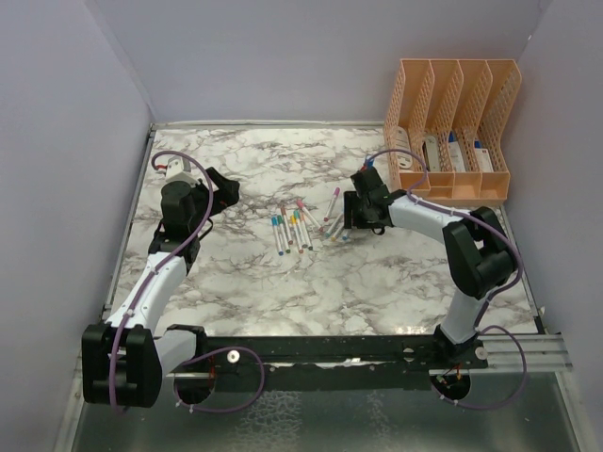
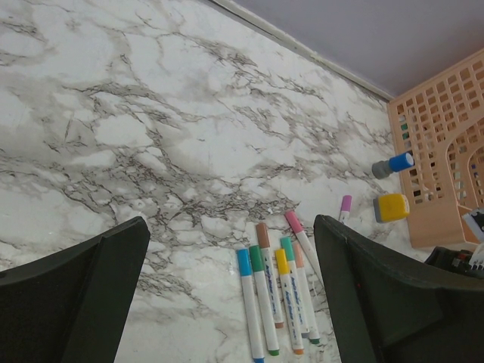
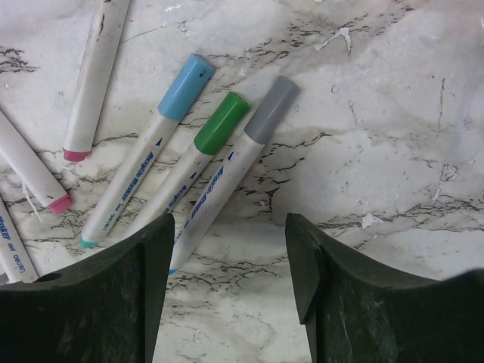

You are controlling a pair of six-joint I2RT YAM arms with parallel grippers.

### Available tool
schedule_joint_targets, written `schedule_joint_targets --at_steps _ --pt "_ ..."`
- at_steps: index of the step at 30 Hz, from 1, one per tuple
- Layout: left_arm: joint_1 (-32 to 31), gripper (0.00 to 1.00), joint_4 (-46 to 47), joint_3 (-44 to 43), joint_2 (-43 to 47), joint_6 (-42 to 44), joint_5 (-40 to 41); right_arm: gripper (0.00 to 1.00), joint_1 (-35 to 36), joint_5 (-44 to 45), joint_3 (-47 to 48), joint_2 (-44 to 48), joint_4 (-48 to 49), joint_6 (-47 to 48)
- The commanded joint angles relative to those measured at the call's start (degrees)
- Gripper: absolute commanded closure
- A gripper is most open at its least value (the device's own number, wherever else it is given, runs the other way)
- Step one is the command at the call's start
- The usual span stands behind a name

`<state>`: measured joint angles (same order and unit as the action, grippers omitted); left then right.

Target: Open the pen caps

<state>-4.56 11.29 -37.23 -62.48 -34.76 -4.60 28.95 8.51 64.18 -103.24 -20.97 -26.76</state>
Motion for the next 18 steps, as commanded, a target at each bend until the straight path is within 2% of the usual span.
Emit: schedule_joint_targets --at_steps 1,8,18 --pt "0.25 0.07 1.01 0.75 -0.04 0.49 -0.94 0.42 0.05 -0.4 0.42 -0.96 0.4 0.42" --pt "0.25 0.07 1.22 0.59 -0.28 0.2 -1.13 0.42 0.05 -0.65 -0.03 -1.31 0.61 0.41" --pt "0.25 0.07 0.51 0.91 0.23 0.19 -0.78 0.31 0.03 -5.04 -0.9 0.37 3.85 -1.39"
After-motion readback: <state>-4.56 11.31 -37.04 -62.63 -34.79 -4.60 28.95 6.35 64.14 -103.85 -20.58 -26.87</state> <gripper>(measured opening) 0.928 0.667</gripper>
